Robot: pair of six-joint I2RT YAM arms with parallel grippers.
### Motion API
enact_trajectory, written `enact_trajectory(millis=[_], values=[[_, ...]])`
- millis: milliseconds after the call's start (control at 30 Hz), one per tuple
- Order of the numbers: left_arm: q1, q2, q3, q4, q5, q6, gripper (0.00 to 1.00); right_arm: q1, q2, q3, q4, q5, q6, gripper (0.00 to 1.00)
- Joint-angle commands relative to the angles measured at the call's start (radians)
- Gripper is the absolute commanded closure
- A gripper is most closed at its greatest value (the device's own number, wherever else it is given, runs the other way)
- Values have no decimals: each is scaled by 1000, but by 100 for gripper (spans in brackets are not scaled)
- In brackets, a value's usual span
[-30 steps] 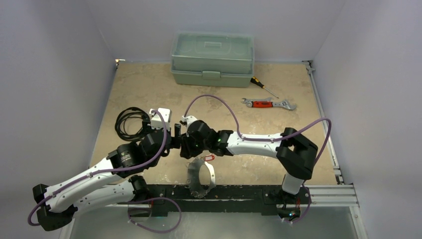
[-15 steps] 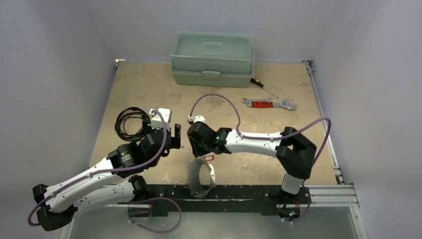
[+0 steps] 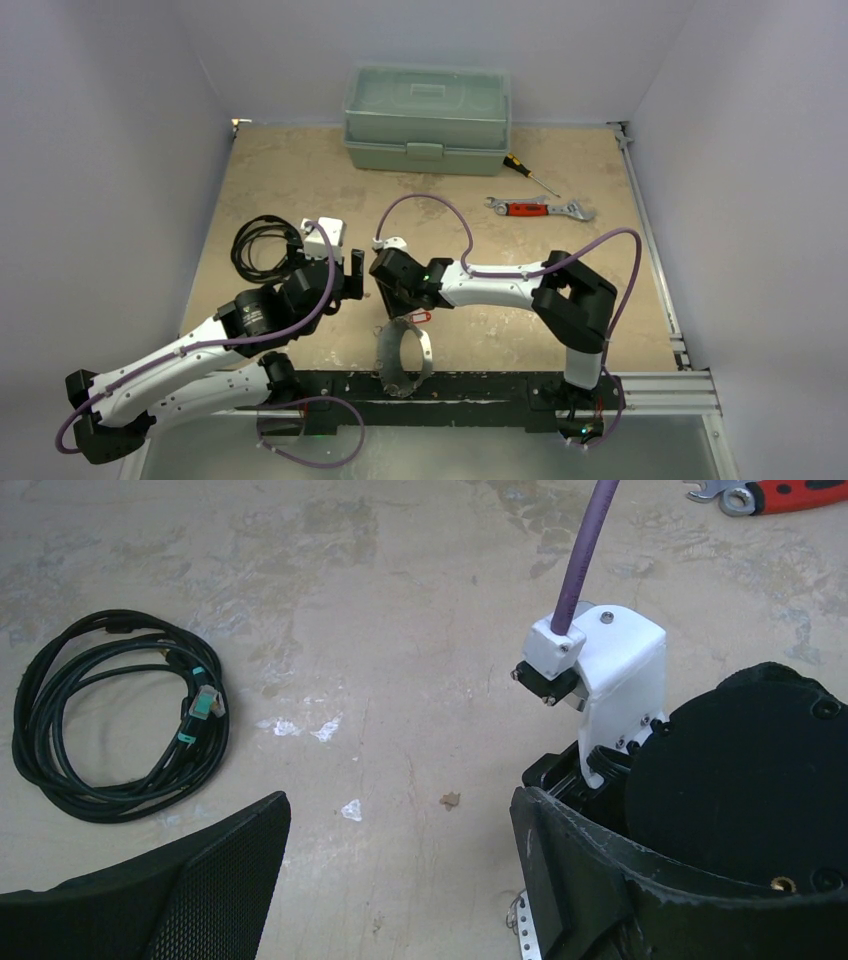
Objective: Put the keys on the keyring
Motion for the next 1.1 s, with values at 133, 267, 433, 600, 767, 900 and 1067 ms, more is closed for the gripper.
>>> enact_trajectory(millis=[133, 267, 433, 600, 767, 900, 1067], values=[[6, -14, -3, 15, 2, 20, 19, 11, -8, 45, 8, -25, 5, 66], [6, -17, -4, 15, 1, 20, 19, 12, -12, 43, -1, -25, 3, 67], [6, -20, -5, 14, 1, 20, 19, 12, -2, 45, -2, -42, 0, 71], [6, -20, -4, 15, 2, 20, 19, 13, -3, 39, -4, -47, -6, 73], [6, -20, -4, 15, 2, 21, 19, 13, -1, 39, -16, -45, -10, 74], [6, -20, -5, 16, 2, 20, 19, 13, 4, 37, -23, -42, -11, 73], [6, -20, -4, 16, 3, 20, 19, 13, 13, 39, -25, -45, -16, 77]])
